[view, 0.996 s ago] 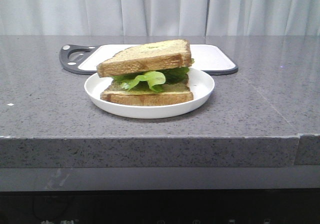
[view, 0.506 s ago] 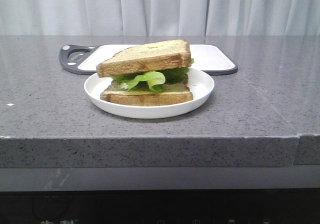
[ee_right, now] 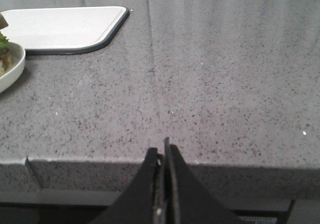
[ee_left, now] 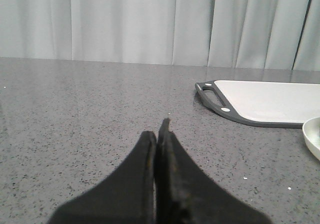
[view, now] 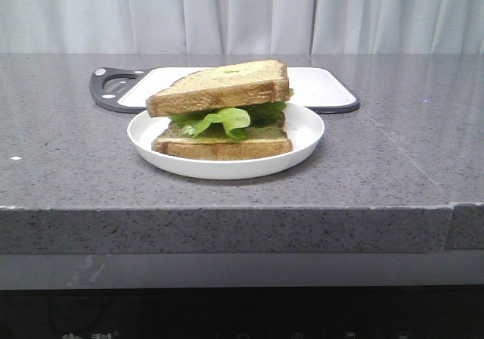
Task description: Left arm grabs bread, right arm adds lettuce
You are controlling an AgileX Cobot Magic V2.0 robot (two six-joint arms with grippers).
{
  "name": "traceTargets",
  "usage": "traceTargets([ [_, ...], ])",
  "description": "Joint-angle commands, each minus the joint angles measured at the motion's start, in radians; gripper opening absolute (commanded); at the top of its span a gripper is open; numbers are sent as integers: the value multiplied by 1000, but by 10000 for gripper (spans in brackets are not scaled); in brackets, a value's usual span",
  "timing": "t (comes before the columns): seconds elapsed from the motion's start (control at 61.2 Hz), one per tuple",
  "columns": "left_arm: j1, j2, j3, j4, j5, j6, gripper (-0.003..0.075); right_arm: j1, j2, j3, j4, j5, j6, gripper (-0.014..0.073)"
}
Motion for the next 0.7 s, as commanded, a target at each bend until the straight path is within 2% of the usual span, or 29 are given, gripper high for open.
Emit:
traceTargets([
  [0.0,-3,-19,7,-8,-85,2,-20,-7,-24,-2,2,-129,-12,-118],
  [0.229,-3,-19,7,-8,-85,2,-20,-7,-24,-2,2,-178,-12,-118],
  [0.686,-3,-19,7,-8,-85,2,-20,-7,-23,-2,2,-169,-12,-118],
])
